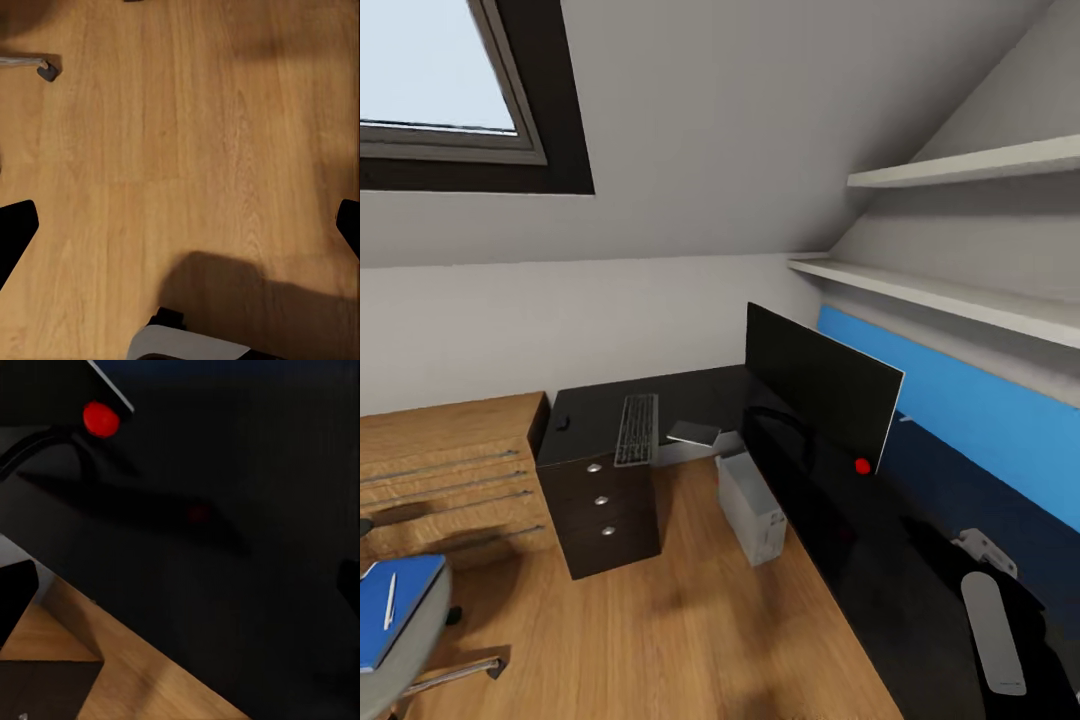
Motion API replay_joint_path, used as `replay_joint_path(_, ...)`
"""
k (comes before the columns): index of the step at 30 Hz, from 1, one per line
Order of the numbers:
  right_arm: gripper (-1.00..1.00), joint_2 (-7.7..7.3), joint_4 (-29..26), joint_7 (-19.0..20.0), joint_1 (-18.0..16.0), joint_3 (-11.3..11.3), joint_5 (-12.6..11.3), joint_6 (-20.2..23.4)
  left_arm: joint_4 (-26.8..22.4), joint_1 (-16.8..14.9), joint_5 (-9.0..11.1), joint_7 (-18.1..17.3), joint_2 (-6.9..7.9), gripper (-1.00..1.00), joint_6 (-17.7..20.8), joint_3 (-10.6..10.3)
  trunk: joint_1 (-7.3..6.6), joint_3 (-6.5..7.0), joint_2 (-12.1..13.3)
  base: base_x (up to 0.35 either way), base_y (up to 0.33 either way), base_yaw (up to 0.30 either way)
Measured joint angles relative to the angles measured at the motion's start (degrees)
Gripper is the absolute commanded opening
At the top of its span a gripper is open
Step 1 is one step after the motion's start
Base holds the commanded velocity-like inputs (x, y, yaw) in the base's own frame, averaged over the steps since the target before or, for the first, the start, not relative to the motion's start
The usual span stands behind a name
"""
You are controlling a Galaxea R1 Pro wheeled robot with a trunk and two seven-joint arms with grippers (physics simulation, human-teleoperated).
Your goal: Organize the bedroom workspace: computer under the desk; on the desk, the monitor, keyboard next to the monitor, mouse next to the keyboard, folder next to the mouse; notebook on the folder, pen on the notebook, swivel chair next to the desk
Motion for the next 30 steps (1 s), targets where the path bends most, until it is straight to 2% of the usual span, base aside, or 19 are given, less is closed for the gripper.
replay_joint_path(6,1.0,-1.11,0.45,0.11,-0.01,-1.27,0.77,-0.31,-0.01,0.0,-0.01,0.03,0.0,1.0,0.01,0.0,-0.01,0.0,-0.01,0.04,0.0,-0.109)
replay_joint_path(10,1.0,-2.63,2.99,0.13,-0.01,-1.41,3.98,-2.99,0.0,0.0,-0.01,0.07,0.0,1.0,0.0,0.0,-0.02,0.0,-0.01,0.232,0.0,-0.026)
replay_joint_path(11,1.0,-3.67,6.97,0.13,-0.05,-1.11,6.44,-6.02,-0.01,0.0,-0.01,0.08,0.0,1.0,0.0,0.0,-0.03,-0.01,0.0,0.286,-0.005,-0.01)
replay_joint_path(15,1.0,-6.24,15.81,-0.01,-0.71,0.51,10.74,-12.61,0.0,0.0,-0.01,0.09,0.0,1.0,0.0,0.0,-0.01,0.0,0.0,0.18,-0.019,-0.004)
replay_joint_path(16,1.0,-7.32,20.05,-0.09,-1.71,1.44,12.7,-15.72,0.0,0.0,-0.01,0.09,0.02,1.0,0.0,0.0,0.0,0.0,0.01,0.034,-0.004,-0.001)
replay_joint_path(17,1.0,-9.69,31.15,-0.24,-6.37,2.83,17.63,-24.57,0.01,0.0,0.0,0.04,0.01,1.0,0.0,-0.02,0.01,0.01,0.02,0.027,-0.003,-0.001)
replay_joint_path(20,1.0,-10.89,42.02,-0.3,-11.34,3.34,20.93,-30.7,0.0,0.0,-0.01,0.02,-0.04,1.0,0.0,0.0,0.0,0.0,0.0,0.012,-0.001,0.0)
replay_joint_path(21,1.0,-12.18,49.96,-0.37,-15.43,3.52,23.33,-34.49,0.0,0.0,0.0,0.01,-0.02,1.0,0.0,-0.01,0.01,0.01,0.01,0.004,0.0,0.0)
replay_joint_path(22,1.0,-12.86,52.93,-0.41,-16.94,3.56,24.04,-36.37,-0.01,0.0,-0.01,0.01,-0.01,1.0,0.0,0.0,0.01,0.0,0.0,0.002,0.0,0.0)
replay_joint_path(24,1.0,-13.47,55.36,-0.46,-18.16,3.59,24.59,-38.47,-0.01,0.0,-0.01,0.0,-0.01,1.0,0.0,0.0,0.0,0.0,0.0,0.04,0.0,0.0)
replay_joint_path(25,1.0,-13.8,56.79,-0.48,-18.89,3.65,24.92,-42.39,-0.01,0.0,-0.01,0.0,0.0,1.0,0.0,0.0,-0.01,0.0,-0.01,0.082,0.0,0.0)
replay_joint_path(30,1.0,-14.05,57.46,-0.48,-19.32,3.81,25.14,-46.77,-0.01,0.0,-0.01,0.03,0.03,1.0,-0.01,0.0,0.0,0.0,-0.01,0.052,0.0,0.0)
